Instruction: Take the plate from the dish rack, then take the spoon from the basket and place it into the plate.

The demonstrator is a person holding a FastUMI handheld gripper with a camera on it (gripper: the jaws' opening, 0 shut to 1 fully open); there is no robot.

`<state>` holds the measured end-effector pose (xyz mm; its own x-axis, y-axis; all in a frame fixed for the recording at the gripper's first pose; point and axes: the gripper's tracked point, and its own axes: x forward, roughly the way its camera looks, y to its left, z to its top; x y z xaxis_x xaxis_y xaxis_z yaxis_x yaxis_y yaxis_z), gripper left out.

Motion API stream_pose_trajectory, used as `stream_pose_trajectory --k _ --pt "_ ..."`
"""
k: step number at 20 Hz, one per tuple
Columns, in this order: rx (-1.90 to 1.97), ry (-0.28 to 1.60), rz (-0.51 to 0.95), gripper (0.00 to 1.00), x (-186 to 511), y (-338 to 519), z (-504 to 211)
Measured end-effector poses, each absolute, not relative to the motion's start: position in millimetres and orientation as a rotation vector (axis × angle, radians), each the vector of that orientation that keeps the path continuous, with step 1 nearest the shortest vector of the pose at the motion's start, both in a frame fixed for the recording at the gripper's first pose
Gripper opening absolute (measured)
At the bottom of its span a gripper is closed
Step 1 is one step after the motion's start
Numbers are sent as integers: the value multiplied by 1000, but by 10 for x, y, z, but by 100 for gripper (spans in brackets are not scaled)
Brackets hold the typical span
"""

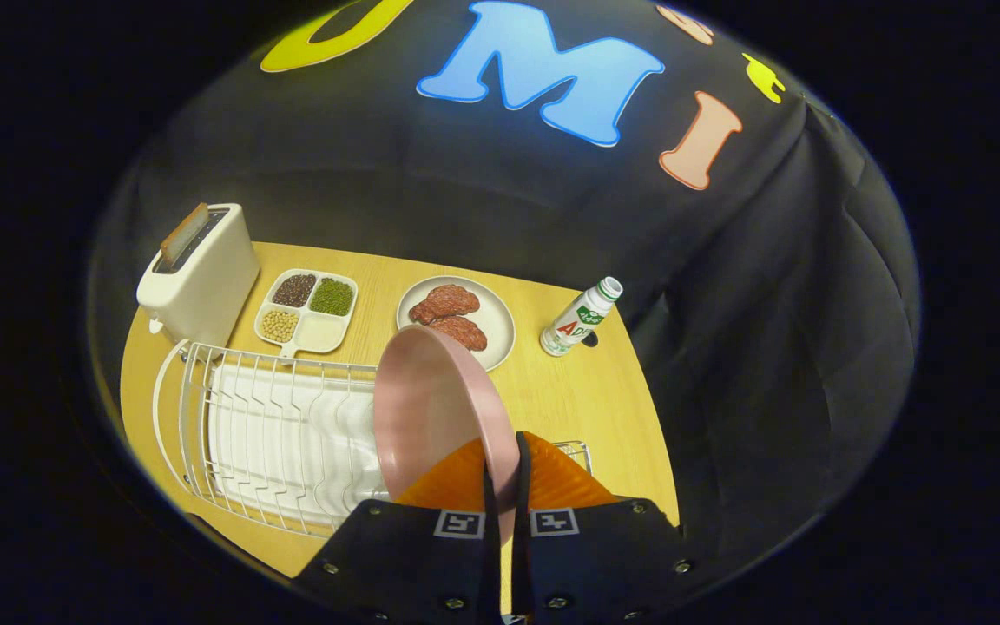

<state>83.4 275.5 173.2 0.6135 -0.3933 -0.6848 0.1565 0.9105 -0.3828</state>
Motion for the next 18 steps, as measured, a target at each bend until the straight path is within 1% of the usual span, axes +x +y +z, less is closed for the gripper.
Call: stream_pose_trajectory --k 5,9,12,18 --pt "-322 851 -318 5 433 2576 1913" --pt "-273 857 -302 5 91 2414 1989" --pt "-242 852 -316 5 -237 2242 2048" --pt "-188 897 -326 5 -867 2017 1833"
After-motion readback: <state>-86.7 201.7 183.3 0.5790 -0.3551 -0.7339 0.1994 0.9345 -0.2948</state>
